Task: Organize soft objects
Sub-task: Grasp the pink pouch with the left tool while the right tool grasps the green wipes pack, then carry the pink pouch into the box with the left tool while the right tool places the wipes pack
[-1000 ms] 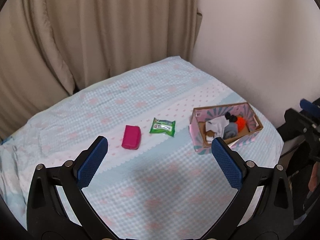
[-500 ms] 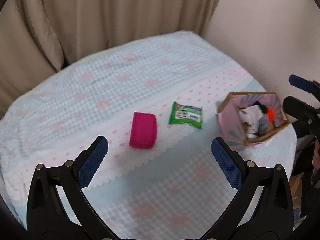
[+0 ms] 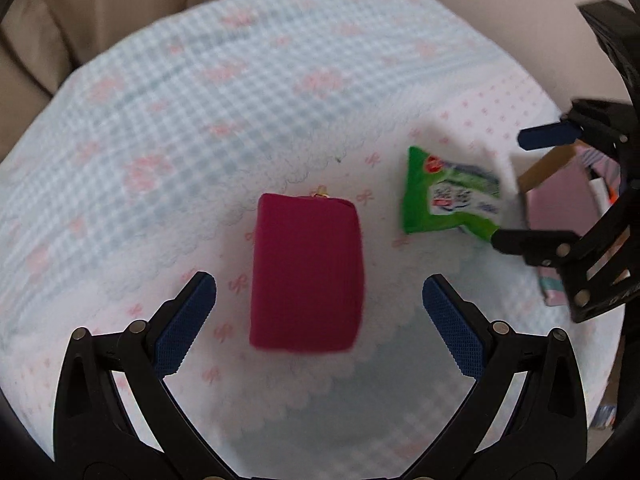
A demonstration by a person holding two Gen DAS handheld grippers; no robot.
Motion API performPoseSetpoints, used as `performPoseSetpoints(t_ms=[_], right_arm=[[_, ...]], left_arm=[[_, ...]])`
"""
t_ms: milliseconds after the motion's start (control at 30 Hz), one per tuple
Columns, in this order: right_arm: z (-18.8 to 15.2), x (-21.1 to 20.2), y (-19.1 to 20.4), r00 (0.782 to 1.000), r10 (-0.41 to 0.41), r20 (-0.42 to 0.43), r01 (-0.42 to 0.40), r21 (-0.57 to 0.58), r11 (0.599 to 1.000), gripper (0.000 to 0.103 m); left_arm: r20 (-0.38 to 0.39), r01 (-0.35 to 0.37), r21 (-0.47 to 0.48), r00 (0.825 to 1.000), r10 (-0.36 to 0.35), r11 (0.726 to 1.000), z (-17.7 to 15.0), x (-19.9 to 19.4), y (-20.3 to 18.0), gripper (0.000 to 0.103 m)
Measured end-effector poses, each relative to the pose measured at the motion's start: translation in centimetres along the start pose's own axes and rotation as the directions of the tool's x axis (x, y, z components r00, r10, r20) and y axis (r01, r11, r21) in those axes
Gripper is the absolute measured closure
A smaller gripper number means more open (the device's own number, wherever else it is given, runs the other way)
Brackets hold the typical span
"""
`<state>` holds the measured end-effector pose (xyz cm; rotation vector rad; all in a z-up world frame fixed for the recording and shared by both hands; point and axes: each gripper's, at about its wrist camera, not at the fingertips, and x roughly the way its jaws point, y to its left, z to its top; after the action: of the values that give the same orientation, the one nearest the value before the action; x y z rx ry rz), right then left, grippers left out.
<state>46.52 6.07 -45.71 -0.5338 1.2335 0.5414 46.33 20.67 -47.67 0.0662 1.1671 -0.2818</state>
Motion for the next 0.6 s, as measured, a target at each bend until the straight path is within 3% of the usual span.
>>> performPoseSetpoints(t_ms=[200, 300, 400, 600], right_arm=[[1.7, 5.5, 1.8, 0.983, -0.083, -0.162, 0.048, -0.209, 0.977, 0.016], [2.0, 7.1, 2.2, 0.976, -0.105, -0.19, 0.049, -0.277, 0.96, 0.027], [1.9, 8.4, 2.4, 0.967, -0.103, -0.234, 0.029, -0.301, 0.953, 0.04], [1.4, 7.9, 2.6, 0.973, -0.035, -0.227, -0.026, -0.262, 0.965, 0.06]], left_arm=[[-0.062, 0.017, -0.015, 0.998, -0.018, 1.0, 0.3, 3.9, 0.7, 0.011], [-0.084, 0.016, -0.003, 0.996, -0.016, 1.0, 0.2, 5.1, 0.6, 0.022], [-0.087, -0.001, 0.017, 0.996, 0.003, 1.0, 0.1, 5.6, 0.3, 0.025], [-0.077, -0.016, 0.047, 0.997, 0.019, 0.999, 0.2, 5.2, -0.1, 0.048]])
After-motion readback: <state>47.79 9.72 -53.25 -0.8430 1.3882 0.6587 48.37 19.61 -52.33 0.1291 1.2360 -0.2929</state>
